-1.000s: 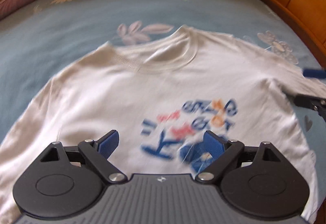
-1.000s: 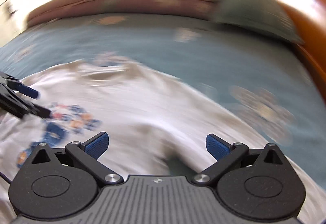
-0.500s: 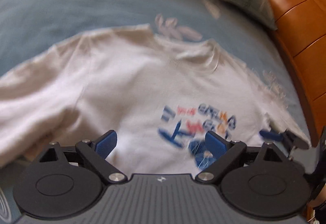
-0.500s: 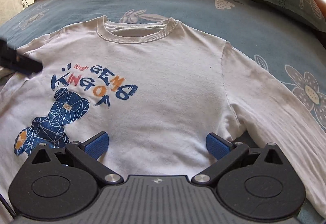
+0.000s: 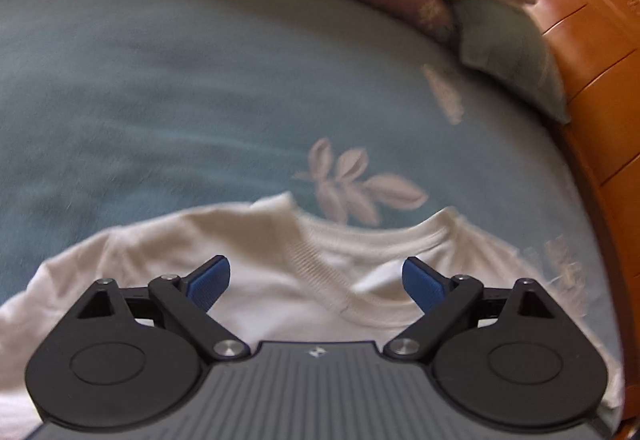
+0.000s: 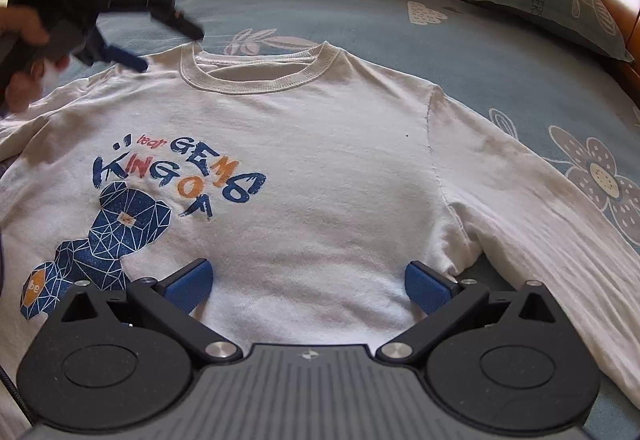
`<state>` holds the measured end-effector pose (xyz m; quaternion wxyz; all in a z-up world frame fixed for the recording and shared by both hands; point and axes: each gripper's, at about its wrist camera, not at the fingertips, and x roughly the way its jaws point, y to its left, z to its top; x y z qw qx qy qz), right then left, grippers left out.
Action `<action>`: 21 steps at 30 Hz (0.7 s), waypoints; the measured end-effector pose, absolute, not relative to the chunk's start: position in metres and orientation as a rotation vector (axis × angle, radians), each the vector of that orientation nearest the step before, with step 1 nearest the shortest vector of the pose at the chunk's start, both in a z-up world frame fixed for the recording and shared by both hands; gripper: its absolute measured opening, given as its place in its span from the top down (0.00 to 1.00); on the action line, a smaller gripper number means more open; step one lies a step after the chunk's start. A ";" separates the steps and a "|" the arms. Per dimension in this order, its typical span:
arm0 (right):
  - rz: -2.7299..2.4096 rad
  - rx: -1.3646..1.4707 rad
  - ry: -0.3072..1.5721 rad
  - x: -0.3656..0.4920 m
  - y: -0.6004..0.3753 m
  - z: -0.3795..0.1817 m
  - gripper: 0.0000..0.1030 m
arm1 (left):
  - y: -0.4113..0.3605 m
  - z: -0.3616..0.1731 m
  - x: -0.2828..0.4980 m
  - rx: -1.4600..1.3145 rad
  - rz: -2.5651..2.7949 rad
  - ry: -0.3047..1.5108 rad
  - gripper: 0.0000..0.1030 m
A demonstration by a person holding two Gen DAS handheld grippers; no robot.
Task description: Fold clothes
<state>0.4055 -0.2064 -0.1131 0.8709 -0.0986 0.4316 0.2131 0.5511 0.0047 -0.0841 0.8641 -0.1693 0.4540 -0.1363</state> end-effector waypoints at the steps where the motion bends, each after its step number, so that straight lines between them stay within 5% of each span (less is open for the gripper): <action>1: 0.445 -0.206 0.903 0.406 -0.206 -0.113 0.00 | 0.000 -0.080 0.552 -0.356 -0.323 0.946 0.10; 9: 0.449 -0.208 0.912 0.406 -0.205 -0.112 0.00 | -0.036 -0.112 0.586 -0.457 -0.315 1.159 0.09; 15: 0.466 -0.207 0.885 0.403 -0.209 -0.114 0.00 | -0.050 -0.113 0.619 -0.232 -0.198 1.076 0.10; 21: 0.471 -0.207 0.902 0.404 -0.209 -0.111 0.00 | -0.056 -0.084 0.603 -0.340 -0.288 1.050 0.09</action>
